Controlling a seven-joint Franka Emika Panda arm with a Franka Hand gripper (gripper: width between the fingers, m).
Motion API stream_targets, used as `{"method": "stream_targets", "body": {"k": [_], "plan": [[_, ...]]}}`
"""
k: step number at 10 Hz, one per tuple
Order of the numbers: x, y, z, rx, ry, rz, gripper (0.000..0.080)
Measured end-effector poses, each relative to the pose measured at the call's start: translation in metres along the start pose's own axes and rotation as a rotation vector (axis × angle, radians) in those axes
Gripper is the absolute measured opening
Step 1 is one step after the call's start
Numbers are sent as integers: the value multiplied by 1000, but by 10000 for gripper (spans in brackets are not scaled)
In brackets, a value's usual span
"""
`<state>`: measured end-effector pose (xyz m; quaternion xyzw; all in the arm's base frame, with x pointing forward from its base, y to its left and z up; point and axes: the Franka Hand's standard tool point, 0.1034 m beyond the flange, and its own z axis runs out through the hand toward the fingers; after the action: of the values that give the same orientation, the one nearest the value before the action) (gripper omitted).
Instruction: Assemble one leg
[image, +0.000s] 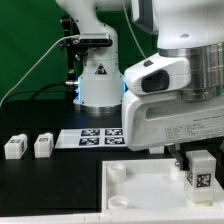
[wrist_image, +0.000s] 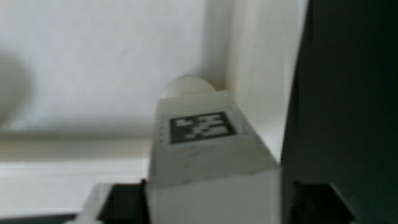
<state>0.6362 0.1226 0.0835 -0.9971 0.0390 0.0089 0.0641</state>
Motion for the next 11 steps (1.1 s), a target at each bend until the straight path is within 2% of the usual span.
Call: {"method": "stream_targets", "body": {"k": [1,2,5,9,11], "plan": [[1,2,0,-2,1,90,304],[1,2,-1,-2,2,145,304],[2,6,-1,27,33,637,304],[-1,7,0,98,32,1347,304],[-1,6,0,100,29,1334,305]]}}
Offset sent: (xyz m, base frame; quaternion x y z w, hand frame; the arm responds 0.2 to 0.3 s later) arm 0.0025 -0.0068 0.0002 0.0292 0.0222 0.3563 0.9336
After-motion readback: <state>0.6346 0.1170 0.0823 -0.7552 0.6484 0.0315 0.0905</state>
